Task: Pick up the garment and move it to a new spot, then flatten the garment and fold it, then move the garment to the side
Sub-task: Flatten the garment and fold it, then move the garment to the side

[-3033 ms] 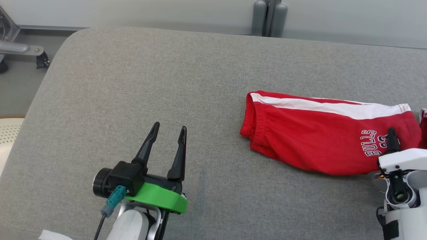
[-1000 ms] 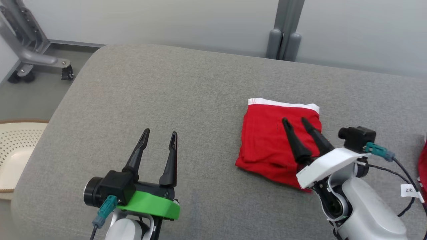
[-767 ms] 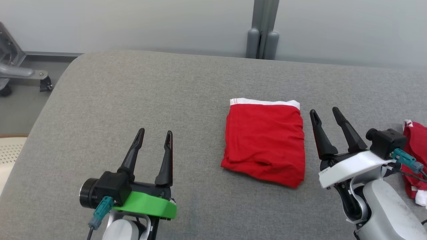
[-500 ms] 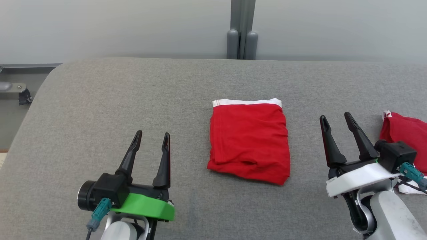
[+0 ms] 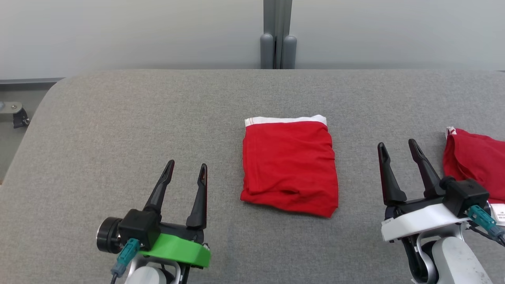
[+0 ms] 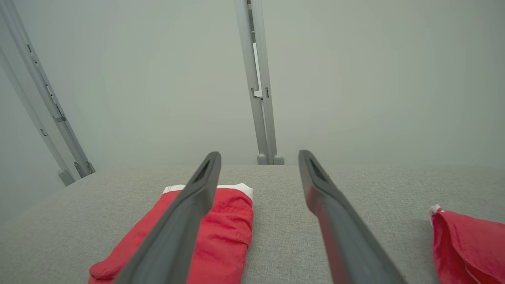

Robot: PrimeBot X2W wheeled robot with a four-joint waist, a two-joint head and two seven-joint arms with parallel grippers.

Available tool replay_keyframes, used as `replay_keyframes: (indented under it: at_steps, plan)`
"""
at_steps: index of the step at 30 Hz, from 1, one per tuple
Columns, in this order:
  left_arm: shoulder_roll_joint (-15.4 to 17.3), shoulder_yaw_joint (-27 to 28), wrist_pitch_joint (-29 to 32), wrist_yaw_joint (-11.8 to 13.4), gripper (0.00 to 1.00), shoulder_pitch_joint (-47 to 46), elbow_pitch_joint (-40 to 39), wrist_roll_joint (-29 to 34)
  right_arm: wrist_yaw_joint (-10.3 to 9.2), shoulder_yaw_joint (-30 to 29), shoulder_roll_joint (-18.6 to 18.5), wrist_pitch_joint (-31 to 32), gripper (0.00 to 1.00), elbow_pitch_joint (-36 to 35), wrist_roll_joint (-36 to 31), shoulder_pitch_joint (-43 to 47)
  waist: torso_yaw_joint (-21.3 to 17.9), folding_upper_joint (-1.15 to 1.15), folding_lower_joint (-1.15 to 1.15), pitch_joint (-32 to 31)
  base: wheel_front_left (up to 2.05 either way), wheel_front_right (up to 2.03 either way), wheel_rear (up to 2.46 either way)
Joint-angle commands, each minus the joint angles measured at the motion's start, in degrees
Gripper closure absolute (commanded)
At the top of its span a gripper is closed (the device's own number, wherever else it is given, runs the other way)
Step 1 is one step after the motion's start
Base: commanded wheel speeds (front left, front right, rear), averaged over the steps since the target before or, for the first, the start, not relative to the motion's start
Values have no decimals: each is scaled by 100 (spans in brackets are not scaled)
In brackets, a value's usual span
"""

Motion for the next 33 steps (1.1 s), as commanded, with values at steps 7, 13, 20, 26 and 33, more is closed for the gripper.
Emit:
replay_keyframes:
  at_steps: [7, 13, 20, 26, 33]
  plan:
    - [10, -23, 2, 9, 0, -63, -28, -48, -2, 13, 9, -21, 0, -4, -2, -36, 127, 0, 0, 116, 0, 0, 0]
    - [10, -130, 2, -21, 0, -172, -32, -110, -2, 62, -32, 15, 0, 189, 75, -171, 328, 0, 0, 347, 0, 0, 0]
    - [10, -240, 2, -5, 0, -322, -31, -186, -2, 66, -60, 476, 0, 897, 209, -515, 639, 0, 0, 688, 0, 0, 0]
    - [10, -371, 2, 21, 0, -449, -28, -259, -2, -41, -7, 817, 0, 1450, 444, -832, 939, 0, 0, 886, 0, 0, 0]
    - [10, -449, 2, 39, 0, -498, -34, -321, -2, -217, 59, 1216, 0, 2029, 539, -1097, 1188, 0, 0, 1019, 0, 0, 0]
